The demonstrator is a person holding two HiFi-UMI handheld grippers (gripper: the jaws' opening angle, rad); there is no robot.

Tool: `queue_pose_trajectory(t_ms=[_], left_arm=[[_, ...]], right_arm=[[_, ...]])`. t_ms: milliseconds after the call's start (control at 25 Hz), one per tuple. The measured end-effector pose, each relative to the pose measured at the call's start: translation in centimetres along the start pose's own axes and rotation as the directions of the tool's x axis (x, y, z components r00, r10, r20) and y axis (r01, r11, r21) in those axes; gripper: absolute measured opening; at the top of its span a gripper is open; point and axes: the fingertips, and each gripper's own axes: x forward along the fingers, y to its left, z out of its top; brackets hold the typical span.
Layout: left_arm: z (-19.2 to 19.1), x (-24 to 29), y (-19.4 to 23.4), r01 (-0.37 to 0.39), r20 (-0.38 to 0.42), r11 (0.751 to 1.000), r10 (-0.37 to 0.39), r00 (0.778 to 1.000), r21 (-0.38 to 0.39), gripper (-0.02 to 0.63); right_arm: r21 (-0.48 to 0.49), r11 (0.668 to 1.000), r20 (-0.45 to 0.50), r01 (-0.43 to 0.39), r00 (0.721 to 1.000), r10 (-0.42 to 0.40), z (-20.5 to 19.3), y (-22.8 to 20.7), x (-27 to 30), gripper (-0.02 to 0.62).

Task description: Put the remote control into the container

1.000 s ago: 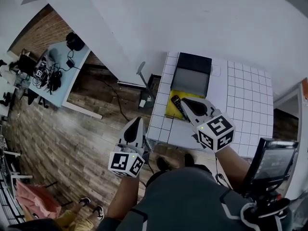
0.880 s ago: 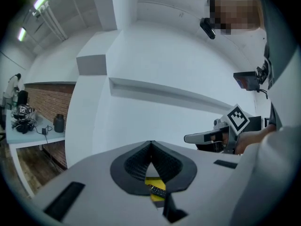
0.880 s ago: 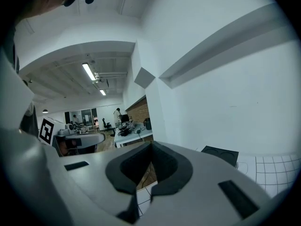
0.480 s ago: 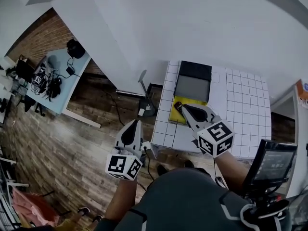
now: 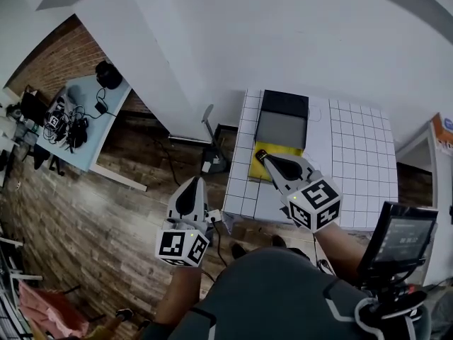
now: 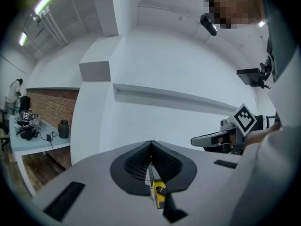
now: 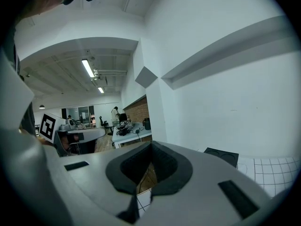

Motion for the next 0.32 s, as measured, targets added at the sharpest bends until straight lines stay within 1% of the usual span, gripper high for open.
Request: queue_pose_trajectory(t_ms=[80,320], left_arm=[[0.27,-0.19,0.46,-0.026,0.000,1.000,0.026,1.000,0.001,0.009],[0.26,-1.05,0.00,0.003,0.008,1.000,-0.003,1.000,0.015,0.009]], right_arm=[[-0.005,1.000,-0.004,-0.002,1.000,0.002,-0.09,0.12,0.08,0.014],[0.009,1.000,-0.003,0.007,1.000,-0.007,-0.87,0.62,-0.18,0.014]])
